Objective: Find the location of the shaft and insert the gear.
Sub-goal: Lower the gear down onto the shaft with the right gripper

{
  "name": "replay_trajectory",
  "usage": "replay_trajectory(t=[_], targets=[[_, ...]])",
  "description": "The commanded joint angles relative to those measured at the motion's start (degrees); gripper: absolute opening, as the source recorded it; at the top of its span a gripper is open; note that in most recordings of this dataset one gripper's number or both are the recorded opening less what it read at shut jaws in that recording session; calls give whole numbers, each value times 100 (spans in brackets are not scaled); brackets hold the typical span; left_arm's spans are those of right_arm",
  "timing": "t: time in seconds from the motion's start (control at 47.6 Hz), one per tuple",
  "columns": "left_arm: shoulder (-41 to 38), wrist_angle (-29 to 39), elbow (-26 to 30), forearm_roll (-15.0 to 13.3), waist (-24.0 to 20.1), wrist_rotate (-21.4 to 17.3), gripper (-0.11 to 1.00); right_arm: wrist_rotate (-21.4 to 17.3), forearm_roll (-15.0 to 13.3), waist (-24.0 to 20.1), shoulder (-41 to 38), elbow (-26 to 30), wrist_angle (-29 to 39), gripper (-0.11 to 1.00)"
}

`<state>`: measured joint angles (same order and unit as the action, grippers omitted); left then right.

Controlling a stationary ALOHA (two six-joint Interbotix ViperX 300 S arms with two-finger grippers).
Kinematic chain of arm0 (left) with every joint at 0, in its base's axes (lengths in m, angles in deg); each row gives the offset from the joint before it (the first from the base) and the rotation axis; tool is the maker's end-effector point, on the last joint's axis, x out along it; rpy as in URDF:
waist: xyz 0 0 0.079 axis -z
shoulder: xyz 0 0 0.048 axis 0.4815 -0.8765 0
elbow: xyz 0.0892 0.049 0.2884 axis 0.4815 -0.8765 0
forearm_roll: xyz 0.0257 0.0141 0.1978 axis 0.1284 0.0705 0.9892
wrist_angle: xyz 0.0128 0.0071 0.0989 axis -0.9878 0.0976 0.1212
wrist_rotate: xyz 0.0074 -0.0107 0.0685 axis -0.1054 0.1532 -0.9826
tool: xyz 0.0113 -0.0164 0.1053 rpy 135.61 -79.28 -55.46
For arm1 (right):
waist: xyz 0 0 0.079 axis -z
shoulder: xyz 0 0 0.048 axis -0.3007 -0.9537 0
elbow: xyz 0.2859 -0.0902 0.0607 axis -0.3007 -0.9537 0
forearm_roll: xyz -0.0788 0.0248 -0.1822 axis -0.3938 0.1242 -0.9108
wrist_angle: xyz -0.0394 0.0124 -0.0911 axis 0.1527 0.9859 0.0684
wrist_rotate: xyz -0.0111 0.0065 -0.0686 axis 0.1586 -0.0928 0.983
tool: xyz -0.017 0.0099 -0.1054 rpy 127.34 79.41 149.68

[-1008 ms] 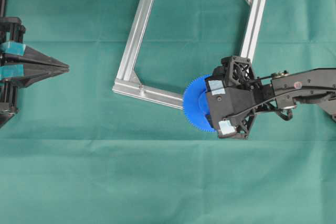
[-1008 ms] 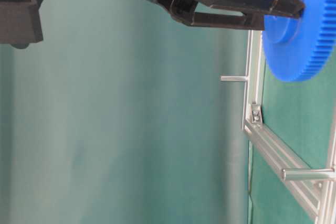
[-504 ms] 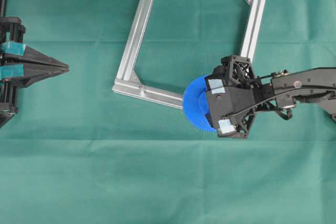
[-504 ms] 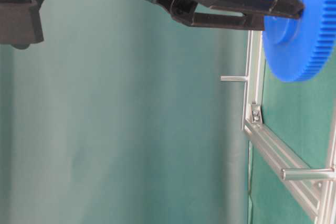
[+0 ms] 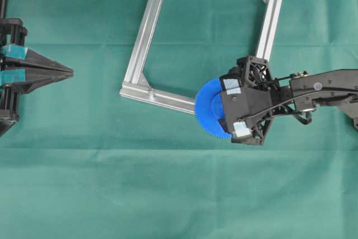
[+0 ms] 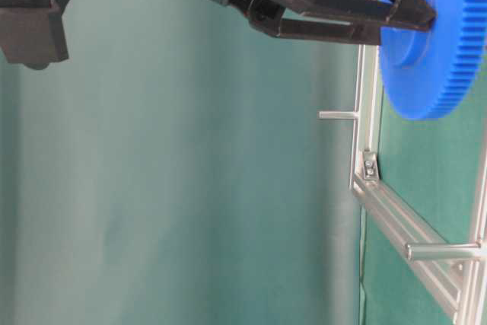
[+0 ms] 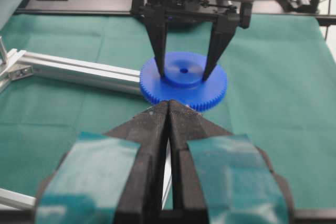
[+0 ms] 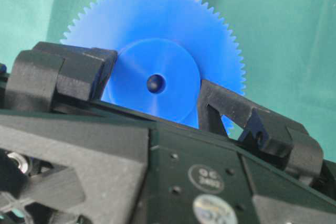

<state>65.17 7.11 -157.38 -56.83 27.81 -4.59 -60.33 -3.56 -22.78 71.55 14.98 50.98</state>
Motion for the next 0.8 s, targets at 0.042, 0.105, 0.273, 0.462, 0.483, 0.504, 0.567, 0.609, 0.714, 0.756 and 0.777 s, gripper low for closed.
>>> replay_trajectory(t=[0.042,0.105,0.273,0.462,0.483,0.504,0.567,0.609,0.714,0.756,0.777], targets=[[-44,-26,149,-9,9,9,1,9,53,123,105,-9,-70,70],[-44,-18,149,-9,9,9,1,9,70,114,105,-18,-70,70],[-44,-26,149,-9,9,9,1,9,79,105,53,-26,-70,70],[-44,-18,149,-9,9,9,1,9,79,114,-44,-9,-97,70],[-44,-26,149,-9,9,9,1,9,79,105,-62,-9,-105,70],[-44,-26,149,-9,9,9,1,9,79,114,-79,-9,-123,70],[-44,-26,149,-9,9,9,1,9,79,105,-114,-9,-149,70],[-44,-18,149,-9,9,9,1,9,79,114,-132,-18,-167,70],[-44,-18,149,-9,9,9,1,9,79,105,-176,-26,-229,70],[-44,-26,149,-9,9,9,1,9,88,105,-185,-35,-264,70],[-44,-18,149,-9,9,9,1,9,88,105,-202,-44,-281,70]])
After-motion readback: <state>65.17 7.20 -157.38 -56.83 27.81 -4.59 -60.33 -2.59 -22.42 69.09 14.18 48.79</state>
